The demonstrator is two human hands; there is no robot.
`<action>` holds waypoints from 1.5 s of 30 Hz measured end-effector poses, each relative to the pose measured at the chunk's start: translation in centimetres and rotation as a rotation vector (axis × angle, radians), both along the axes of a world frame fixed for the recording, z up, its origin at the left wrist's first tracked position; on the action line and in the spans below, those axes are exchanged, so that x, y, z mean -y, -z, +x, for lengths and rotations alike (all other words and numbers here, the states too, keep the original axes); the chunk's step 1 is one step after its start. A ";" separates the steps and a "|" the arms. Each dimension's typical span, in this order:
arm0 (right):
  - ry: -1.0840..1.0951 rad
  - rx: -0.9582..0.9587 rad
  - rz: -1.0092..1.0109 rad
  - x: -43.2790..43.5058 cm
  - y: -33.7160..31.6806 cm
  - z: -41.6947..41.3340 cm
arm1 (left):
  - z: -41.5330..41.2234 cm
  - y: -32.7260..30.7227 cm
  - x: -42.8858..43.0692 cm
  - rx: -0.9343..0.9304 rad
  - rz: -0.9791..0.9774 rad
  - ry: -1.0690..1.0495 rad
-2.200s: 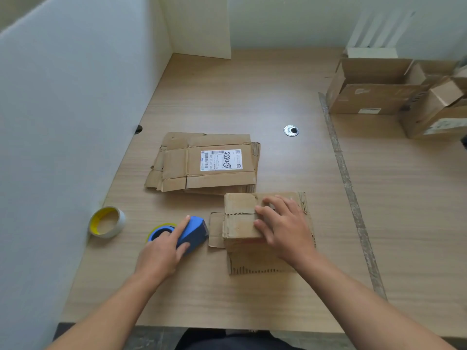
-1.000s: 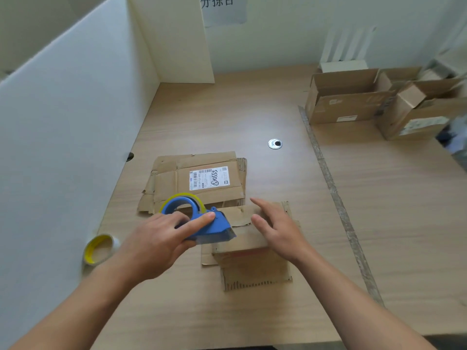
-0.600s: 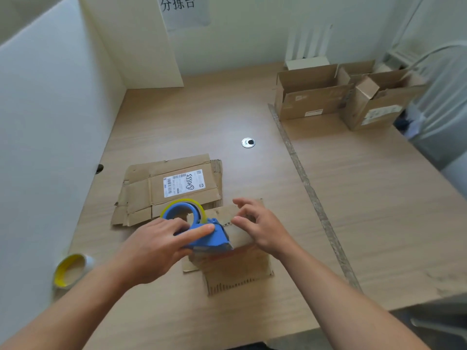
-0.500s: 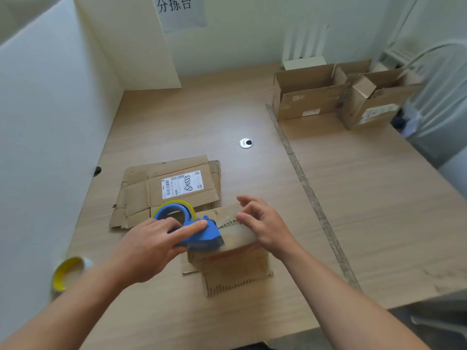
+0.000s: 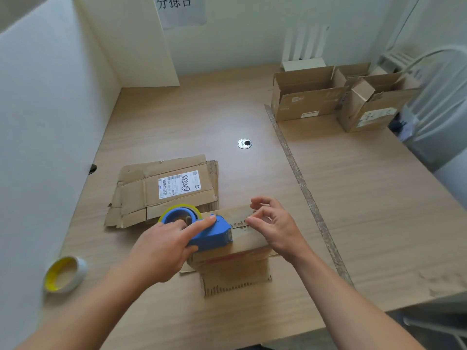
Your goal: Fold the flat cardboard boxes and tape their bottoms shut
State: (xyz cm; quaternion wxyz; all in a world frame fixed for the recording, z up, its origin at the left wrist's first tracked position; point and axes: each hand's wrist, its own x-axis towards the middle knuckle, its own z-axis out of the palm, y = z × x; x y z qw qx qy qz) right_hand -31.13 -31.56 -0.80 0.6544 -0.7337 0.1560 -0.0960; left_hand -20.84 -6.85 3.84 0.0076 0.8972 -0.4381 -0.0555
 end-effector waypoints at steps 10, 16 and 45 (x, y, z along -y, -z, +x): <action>0.195 -0.129 0.137 4.8 -0.2 -2.3 | -0.1 -0.7 0.9 -0.002 0.094 -0.003; 0.141 -0.455 0.361 4.7 0.6 -1.3 | 0.1 -1.2 1.1 -0.027 0.116 -0.017; 0.236 -0.524 -0.211 2.0 3.7 -1.4 | 0.7 -0.6 0.7 -0.072 0.068 -0.017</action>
